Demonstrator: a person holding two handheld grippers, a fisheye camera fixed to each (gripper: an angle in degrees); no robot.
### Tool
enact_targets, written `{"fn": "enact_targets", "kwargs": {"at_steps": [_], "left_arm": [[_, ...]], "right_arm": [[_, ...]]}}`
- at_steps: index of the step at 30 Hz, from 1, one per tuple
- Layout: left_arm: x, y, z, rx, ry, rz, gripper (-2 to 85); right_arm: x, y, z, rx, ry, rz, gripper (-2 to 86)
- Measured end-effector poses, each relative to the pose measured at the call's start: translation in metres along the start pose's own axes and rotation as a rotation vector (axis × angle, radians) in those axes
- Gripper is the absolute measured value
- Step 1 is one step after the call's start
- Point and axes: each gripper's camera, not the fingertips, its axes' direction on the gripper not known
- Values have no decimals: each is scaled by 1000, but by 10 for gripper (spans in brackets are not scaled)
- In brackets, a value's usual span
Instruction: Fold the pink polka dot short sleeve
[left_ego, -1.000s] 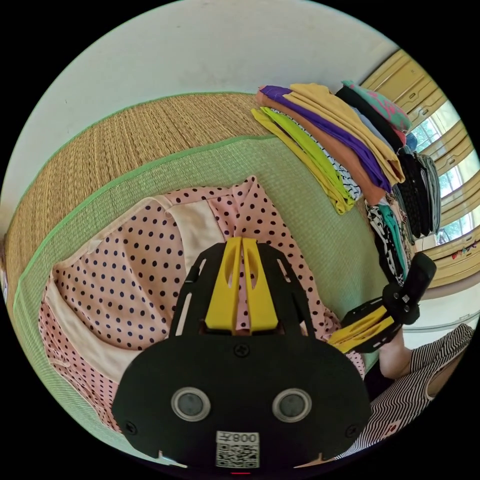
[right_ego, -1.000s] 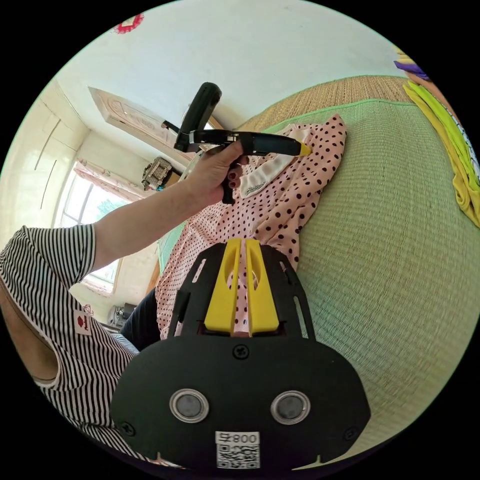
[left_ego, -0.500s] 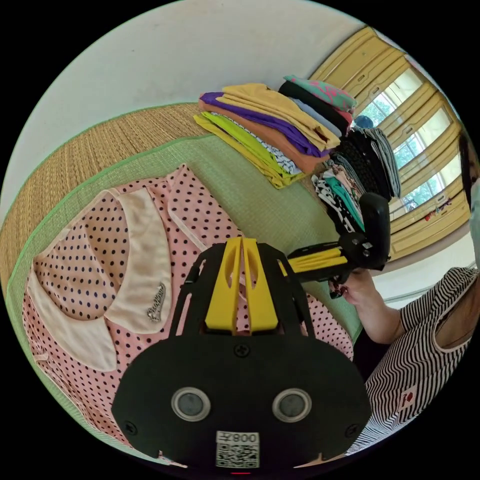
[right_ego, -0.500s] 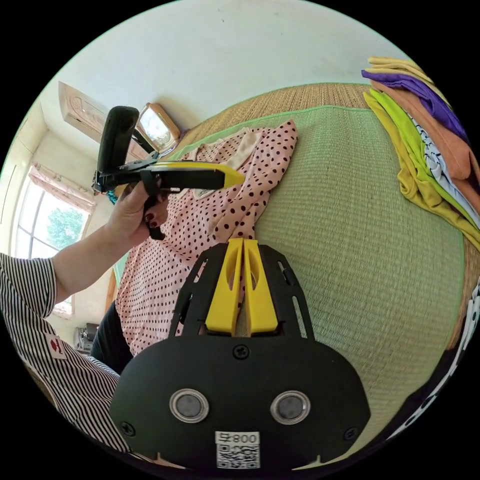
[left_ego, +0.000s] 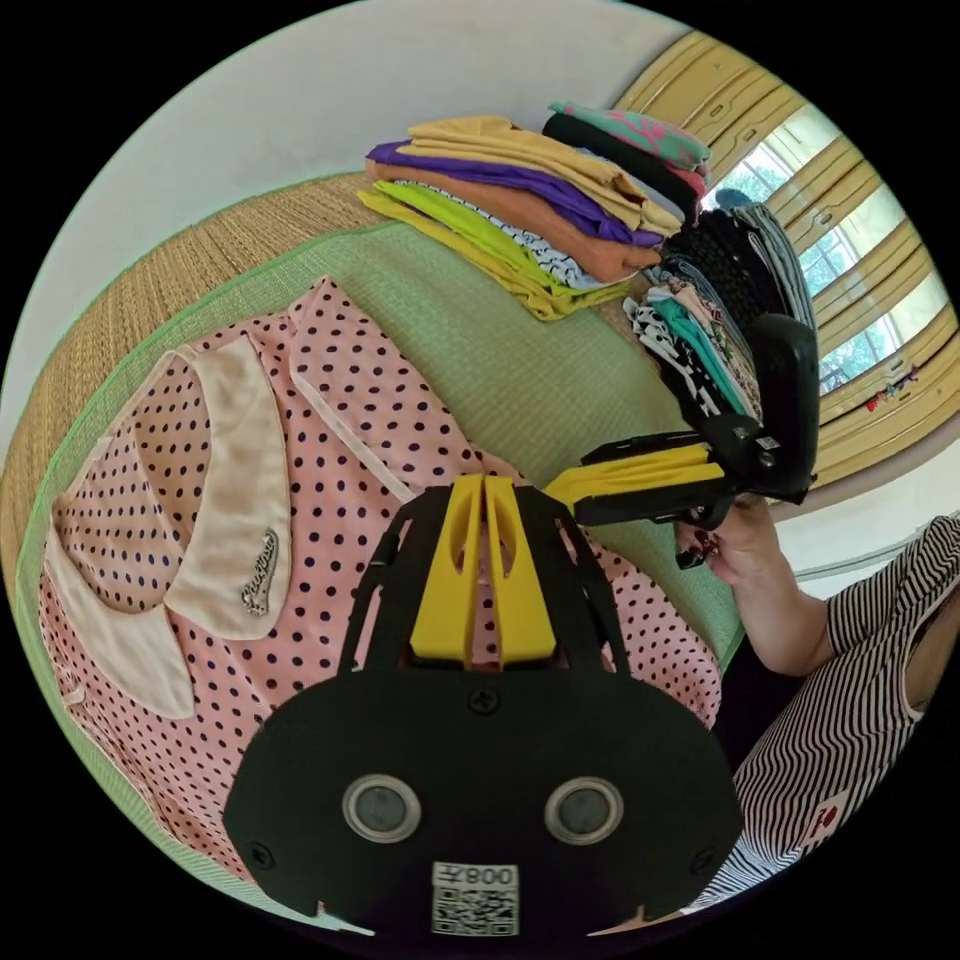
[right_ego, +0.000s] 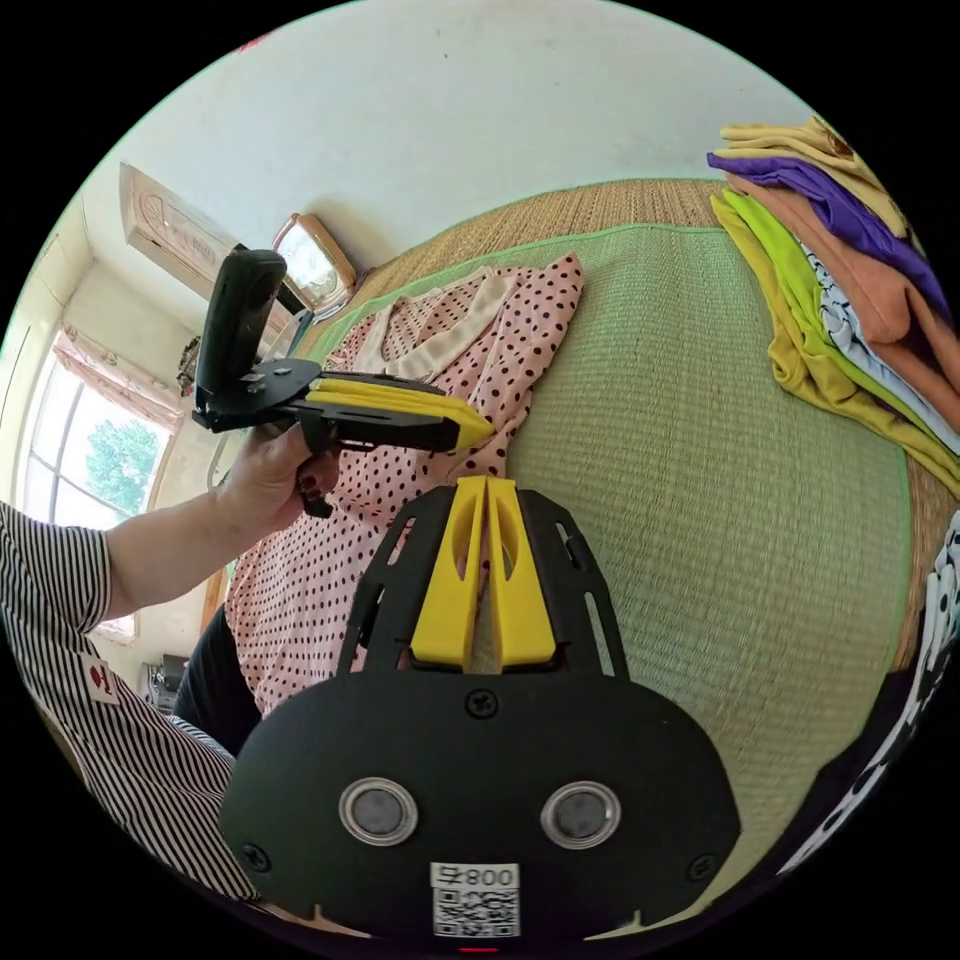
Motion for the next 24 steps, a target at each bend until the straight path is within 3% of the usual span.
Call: {"fn": "enact_targets", "kwargs": {"at_steps": [6, 12, 16, 24], "left_arm": [[-23, 80, -96, 172, 55, -151, 4], [-75, 231, -185, 283, -14, -529, 14], [-110, 319, -233, 393, -40, -759, 53], [-178, 395, -296, 579, -62, -907, 94]], "right_arm": [[-7, 7, -17, 62, 131, 60, 1], [-44, 9, -5, 24, 317, 33, 1], [-50, -1, -5, 8, 261, 90, 1], [-116, -56, -1, -41, 158, 34, 2]]}}
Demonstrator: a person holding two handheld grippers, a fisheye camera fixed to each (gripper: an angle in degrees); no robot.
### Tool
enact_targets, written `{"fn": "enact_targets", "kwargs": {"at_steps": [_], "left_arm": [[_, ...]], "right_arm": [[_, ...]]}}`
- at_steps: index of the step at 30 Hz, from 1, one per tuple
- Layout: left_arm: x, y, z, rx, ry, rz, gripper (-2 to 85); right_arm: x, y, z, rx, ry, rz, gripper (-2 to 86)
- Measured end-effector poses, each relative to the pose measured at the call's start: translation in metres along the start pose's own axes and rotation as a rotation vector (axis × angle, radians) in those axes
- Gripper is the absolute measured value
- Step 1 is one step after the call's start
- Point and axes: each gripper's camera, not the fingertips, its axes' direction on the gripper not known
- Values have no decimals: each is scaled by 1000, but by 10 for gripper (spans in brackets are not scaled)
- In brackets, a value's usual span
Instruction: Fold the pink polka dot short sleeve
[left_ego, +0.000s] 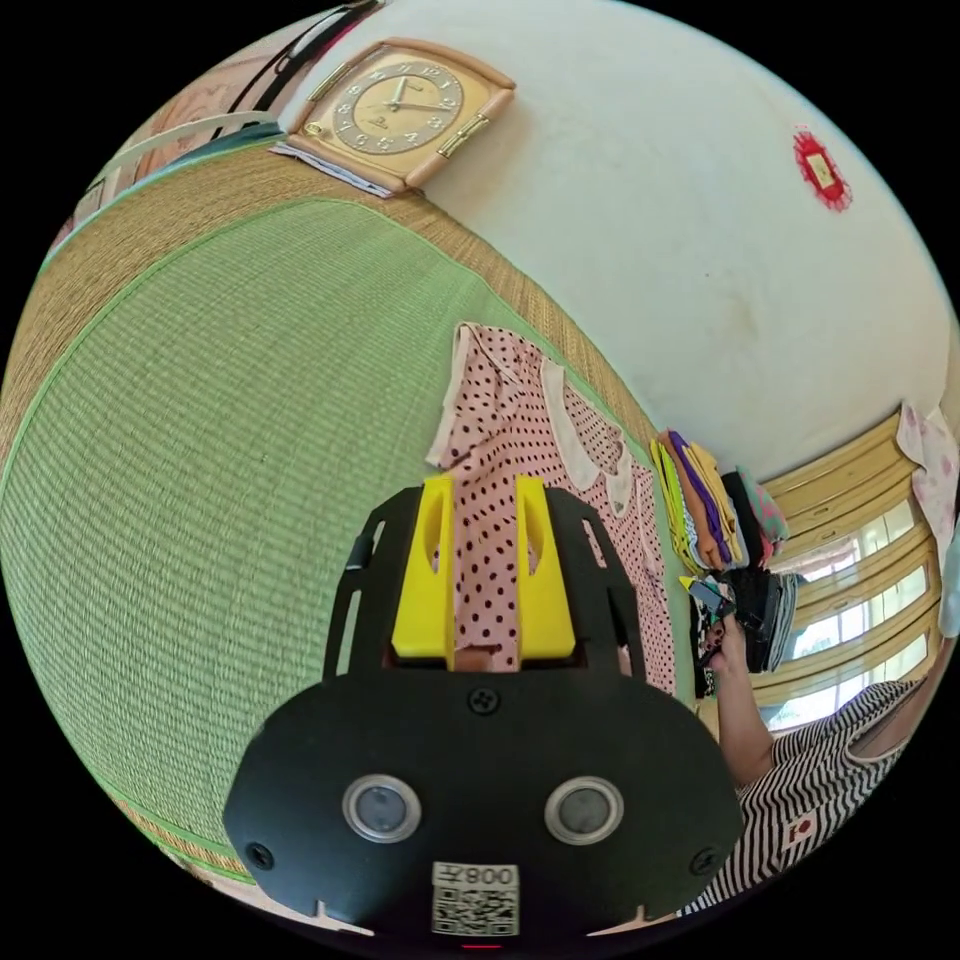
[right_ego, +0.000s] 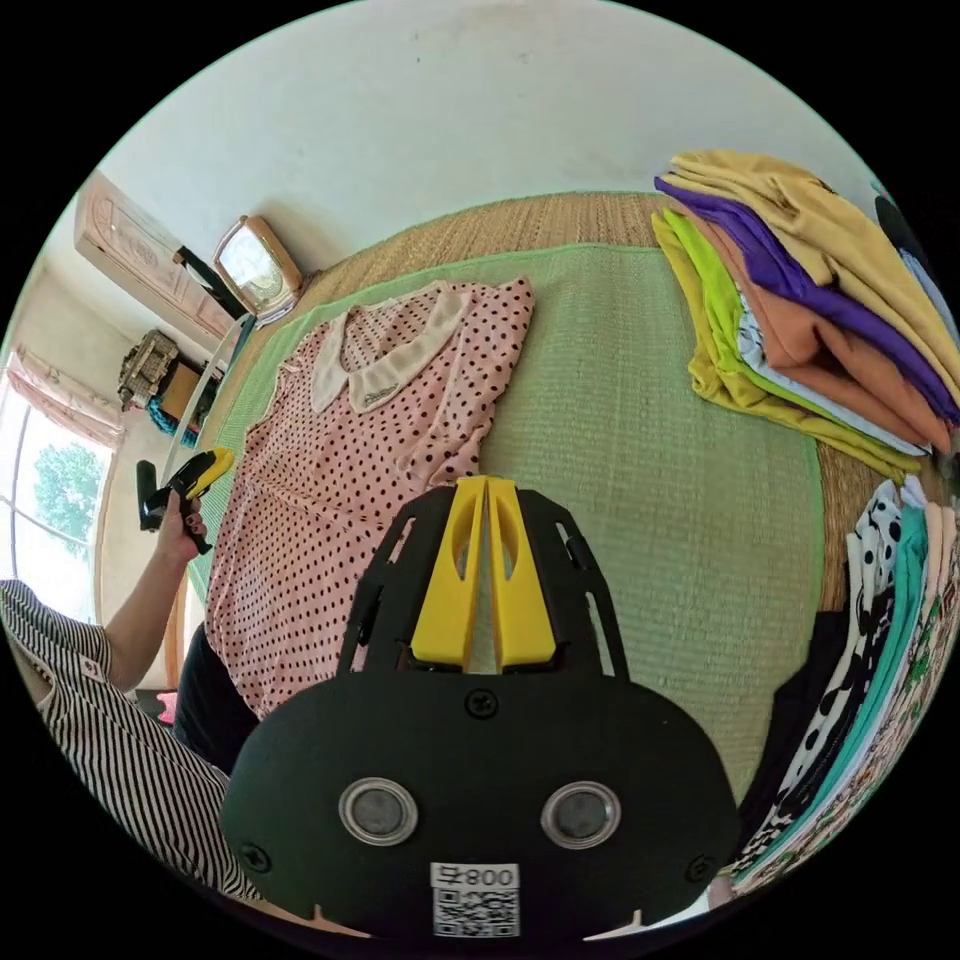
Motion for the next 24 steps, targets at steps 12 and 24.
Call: {"fn": "enact_targets", "kwargs": {"at_steps": [12, 24], "left_arm": [[-34, -38, -29, -65, 95, 100, 34], [-50, -47, -74, -74, 164, 154, 21]], "right_arm": [[-226, -142, 98, -120, -112, -433, 39], [-417, -246, 213, -235, 145, -781, 73]]}}
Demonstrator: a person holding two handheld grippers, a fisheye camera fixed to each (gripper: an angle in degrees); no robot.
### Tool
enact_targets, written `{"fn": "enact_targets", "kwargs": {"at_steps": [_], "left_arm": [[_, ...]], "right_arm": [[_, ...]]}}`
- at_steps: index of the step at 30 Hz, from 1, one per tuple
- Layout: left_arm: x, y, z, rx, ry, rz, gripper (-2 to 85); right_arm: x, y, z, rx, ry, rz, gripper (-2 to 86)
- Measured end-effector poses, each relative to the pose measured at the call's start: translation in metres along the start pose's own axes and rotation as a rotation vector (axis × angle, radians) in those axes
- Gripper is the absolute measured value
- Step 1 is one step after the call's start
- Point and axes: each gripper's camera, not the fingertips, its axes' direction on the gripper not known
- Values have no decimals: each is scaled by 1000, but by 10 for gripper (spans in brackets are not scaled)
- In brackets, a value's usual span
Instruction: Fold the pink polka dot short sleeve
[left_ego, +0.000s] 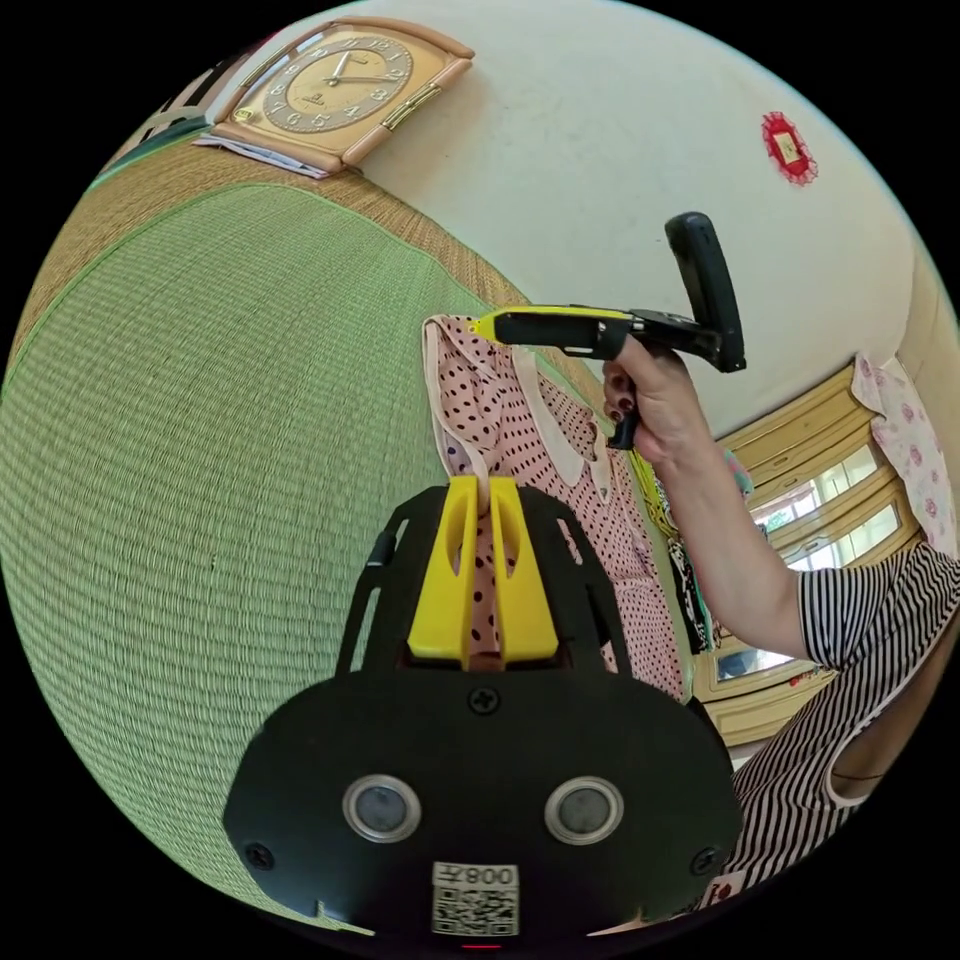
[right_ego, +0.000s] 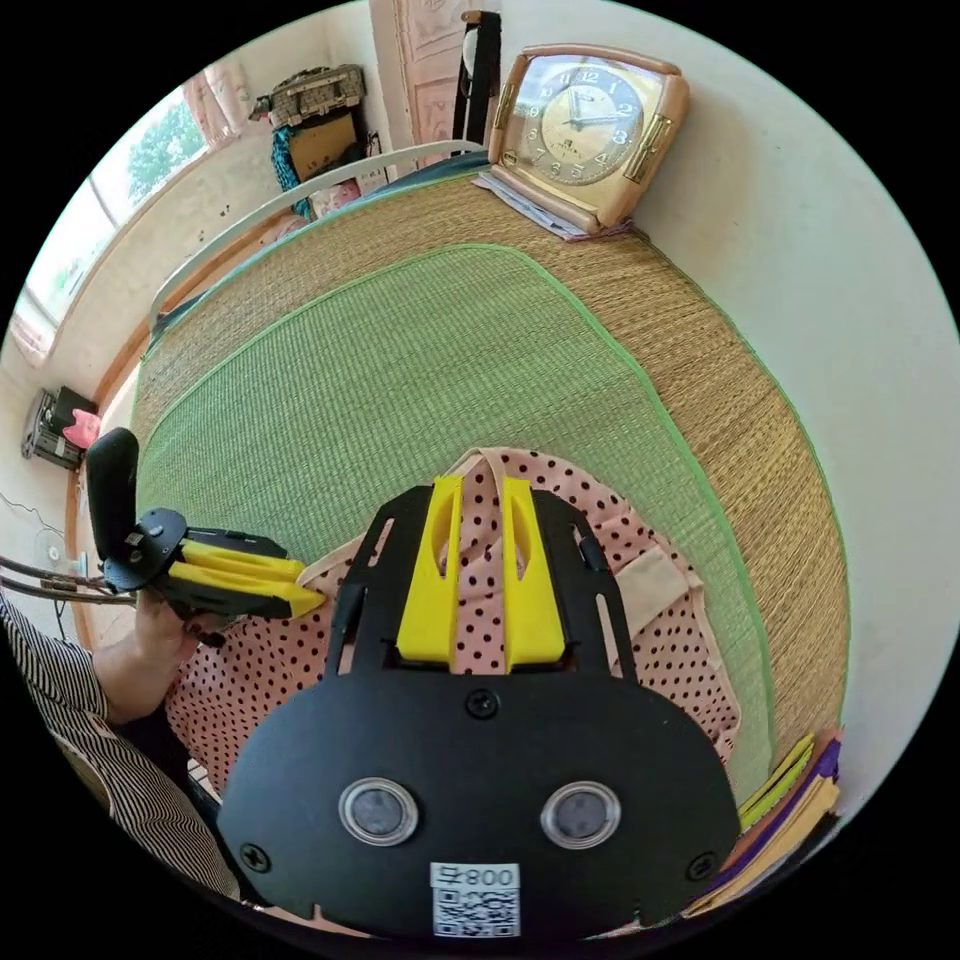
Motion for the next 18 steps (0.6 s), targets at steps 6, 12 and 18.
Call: {"fn": "enact_targets", "kwargs": {"at_steps": [6, 12, 18], "left_arm": [[-13, 0, -16, 16, 79, -42, 20], [-9, 2, -29, 31, 85, -31, 19], [12, -2, -38, 23, 41, 56, 19]], "right_arm": [[-15, -37, 32, -61, 58, 14, 71], [-15, -46, 32, -56, 62, 21, 41], [18, -33, 8, 53, -111, 98, 24]]}}
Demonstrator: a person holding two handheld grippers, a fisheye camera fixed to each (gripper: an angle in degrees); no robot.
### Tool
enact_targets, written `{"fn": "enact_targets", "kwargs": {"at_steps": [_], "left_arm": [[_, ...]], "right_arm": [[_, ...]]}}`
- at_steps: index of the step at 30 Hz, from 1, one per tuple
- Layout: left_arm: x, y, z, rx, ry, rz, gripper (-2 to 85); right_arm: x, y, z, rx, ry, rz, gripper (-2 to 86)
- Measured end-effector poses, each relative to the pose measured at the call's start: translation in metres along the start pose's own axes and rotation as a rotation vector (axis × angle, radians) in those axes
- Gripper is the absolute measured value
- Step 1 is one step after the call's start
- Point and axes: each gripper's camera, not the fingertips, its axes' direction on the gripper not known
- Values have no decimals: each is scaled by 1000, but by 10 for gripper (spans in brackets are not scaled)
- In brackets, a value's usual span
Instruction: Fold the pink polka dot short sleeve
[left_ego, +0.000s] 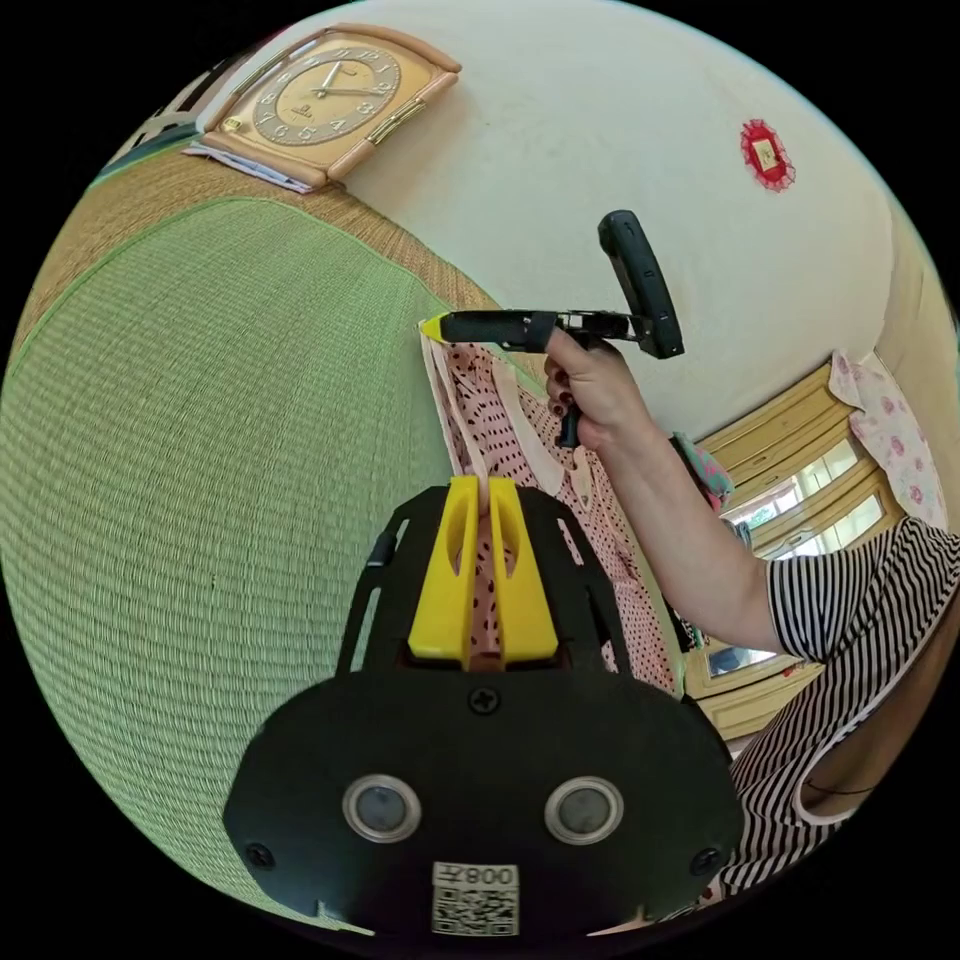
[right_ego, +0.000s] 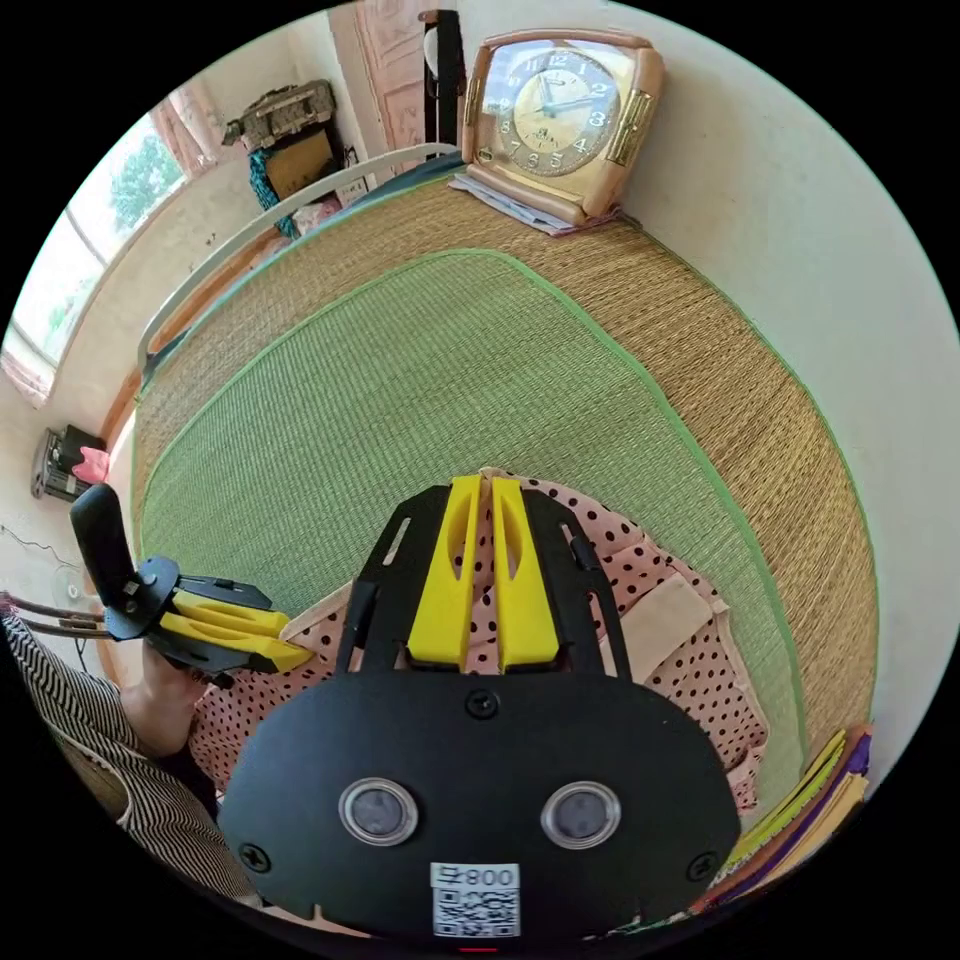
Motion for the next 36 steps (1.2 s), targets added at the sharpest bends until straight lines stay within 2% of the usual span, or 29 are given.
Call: {"fn": "enact_targets", "kwargs": {"at_steps": [9, 16, 20, 25, 29, 36], "left_arm": [[39, -5, 21, -136, -9, 148, 25], [61, -2, 48, -266, -104, 187, 54], [64, 1, 52, -277, -75, 181, 60], [74, 6, 48, -230, -44, 189, 48], [78, 11, 63, -305, -66, 192, 36], [87, 23, 70, -322, -127, 197, 22]], "right_arm": [[70, 65, -31, 103, -223, 177, 20], [94, 93, 1, 22, -223, 272, 22], [96, 107, 3, 52, -229, 289, 21], [88, 120, -10, 126, -189, 289, 17], [59, 113, -12, 156, -177, 178, 8], [22, 97, 37, 26, 128, 55, 3]]}}
